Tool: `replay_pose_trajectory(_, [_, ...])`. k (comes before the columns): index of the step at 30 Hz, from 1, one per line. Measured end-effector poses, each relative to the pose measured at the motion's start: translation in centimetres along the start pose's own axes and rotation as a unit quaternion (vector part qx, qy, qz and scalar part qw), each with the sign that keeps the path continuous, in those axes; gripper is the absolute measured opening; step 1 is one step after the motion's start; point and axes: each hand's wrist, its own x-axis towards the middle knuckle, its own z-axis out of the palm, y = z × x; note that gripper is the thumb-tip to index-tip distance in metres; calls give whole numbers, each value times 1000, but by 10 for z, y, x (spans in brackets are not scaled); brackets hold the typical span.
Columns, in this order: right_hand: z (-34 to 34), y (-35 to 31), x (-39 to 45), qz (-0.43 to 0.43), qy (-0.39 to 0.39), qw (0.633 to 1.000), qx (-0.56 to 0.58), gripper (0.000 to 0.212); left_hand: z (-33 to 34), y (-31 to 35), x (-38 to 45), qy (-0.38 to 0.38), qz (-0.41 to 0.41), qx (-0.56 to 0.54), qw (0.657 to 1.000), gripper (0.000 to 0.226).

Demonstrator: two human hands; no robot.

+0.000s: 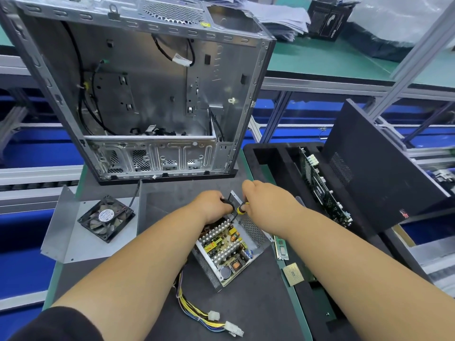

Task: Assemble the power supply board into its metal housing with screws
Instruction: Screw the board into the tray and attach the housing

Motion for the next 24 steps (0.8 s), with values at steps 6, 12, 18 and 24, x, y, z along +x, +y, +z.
replay_pose_trajectory(6, [10,-5,9,38,20,998,-43,33,1,-1,0,4,8,21,1000,27])
replay_pose_trajectory(12, [15,-11,5,80,16,991,-103,20,1,-1,1,4,13,38,999,26])
replay_pose_trajectory(18, [0,-6,-3,8,-2,999,-42,31,1,-2,4,2,0,25,1000,20])
replay_pose_trajectory(24, [3,-7,0,24,3,998,-52,20,2,-2,4,3,4,22,1000,24])
